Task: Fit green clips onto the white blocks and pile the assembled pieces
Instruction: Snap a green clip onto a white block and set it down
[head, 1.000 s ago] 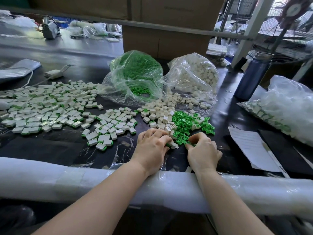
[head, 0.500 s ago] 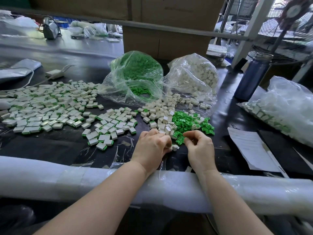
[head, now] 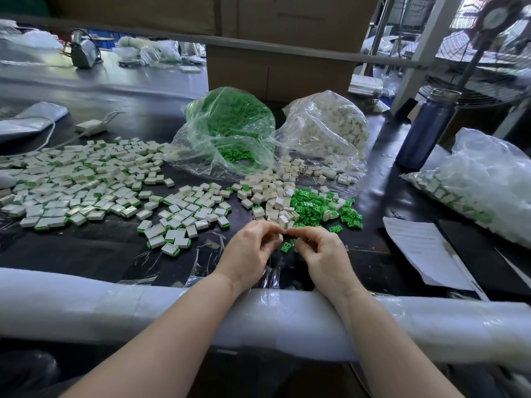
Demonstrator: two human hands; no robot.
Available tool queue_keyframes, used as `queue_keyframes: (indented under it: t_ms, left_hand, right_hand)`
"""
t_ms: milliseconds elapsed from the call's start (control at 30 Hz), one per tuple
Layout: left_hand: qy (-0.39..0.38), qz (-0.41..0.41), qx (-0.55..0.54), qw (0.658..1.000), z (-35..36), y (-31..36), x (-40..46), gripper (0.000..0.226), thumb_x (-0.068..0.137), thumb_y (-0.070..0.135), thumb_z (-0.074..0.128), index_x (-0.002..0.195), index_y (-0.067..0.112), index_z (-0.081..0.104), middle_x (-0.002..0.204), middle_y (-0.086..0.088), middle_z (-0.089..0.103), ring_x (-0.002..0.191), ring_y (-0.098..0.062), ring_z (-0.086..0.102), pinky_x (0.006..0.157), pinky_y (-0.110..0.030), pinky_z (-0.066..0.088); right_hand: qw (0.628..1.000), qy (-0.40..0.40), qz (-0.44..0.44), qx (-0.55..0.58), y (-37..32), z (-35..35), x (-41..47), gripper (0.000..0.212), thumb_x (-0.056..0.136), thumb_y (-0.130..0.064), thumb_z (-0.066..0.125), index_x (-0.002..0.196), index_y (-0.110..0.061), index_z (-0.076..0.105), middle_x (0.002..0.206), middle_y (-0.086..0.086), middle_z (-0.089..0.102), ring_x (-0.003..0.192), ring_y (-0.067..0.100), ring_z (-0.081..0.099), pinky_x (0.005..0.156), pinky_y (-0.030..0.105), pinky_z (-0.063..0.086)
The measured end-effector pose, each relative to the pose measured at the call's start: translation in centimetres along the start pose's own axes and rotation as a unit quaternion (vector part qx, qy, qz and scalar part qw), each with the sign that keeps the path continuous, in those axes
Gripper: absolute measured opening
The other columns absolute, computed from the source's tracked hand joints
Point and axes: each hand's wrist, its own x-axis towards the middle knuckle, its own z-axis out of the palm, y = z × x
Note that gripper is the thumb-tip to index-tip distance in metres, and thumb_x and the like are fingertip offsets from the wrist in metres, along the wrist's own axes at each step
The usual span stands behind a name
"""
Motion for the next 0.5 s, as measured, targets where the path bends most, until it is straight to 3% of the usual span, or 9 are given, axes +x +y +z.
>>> queue_keyframes:
  t_ms: [167, 333, 400, 500]
  left_hand:
    - [-0.018, -0.006, -0.061, 0.998, -0.06, 0.35, -0.23, 0.020, 0.088, 0.012, 0.060, 0.107, 0.018, 0.065, 0.089, 0.009, 0.055, 0.083, -0.011, 0.056, 0.081, -0.017, 0.047]
    - [-0.016, -0.059, -0.170, 0.984, -0.33, 0.34, -0.20, 0.023, 0.080, 0.005, 0.069, 0.087, 0.026, 0.062, 0.073, 0.005, 0.056, 0.066, -0.009, 0.052, 0.068, -0.016, 0.048]
    - [-0.020, -0.055, -0.193, 0.979, -0.41, 0.45, -0.20, 0.027, 0.080, 0.003, 0.068, 0.089, 0.028, 0.065, 0.075, 0.006, 0.059, 0.070, -0.010, 0.055, 0.069, -0.016, 0.049]
    - [-0.018, -0.064, -0.242, 0.968, -0.55, 0.34, -0.11, 0.023, 0.082, 0.001, 0.065, 0.086, 0.023, 0.067, 0.082, -0.005, 0.067, 0.078, -0.021, 0.063, 0.077, -0.027, 0.054]
  right_hand:
    - [0.999, 0.024, -0.013, 0.033, -0.09, -0.07, -0.06, 0.027, 0.089, -0.001, 0.055, 0.084, -0.024, 0.068, 0.087, -0.001, 0.062, 0.077, 0.007, 0.057, 0.069, 0.011, 0.044]
    - [0.994, 0.035, -0.001, 0.103, -0.30, -0.40, -0.14, 0.020, 0.081, -0.002, 0.068, 0.077, -0.021, 0.065, 0.074, -0.003, 0.067, 0.071, 0.012, 0.063, 0.071, 0.027, 0.053]
    - [0.990, 0.029, 0.003, 0.136, -0.42, -0.45, -0.18, 0.017, 0.078, 0.000, 0.071, 0.078, -0.016, 0.064, 0.075, 0.002, 0.068, 0.073, 0.017, 0.065, 0.073, 0.033, 0.055]
    - [0.984, 0.027, 0.014, 0.174, -0.47, -0.57, -0.29, 0.015, 0.079, 0.001, 0.069, 0.078, -0.013, 0.063, 0.078, 0.007, 0.068, 0.079, 0.032, 0.067, 0.075, 0.042, 0.057]
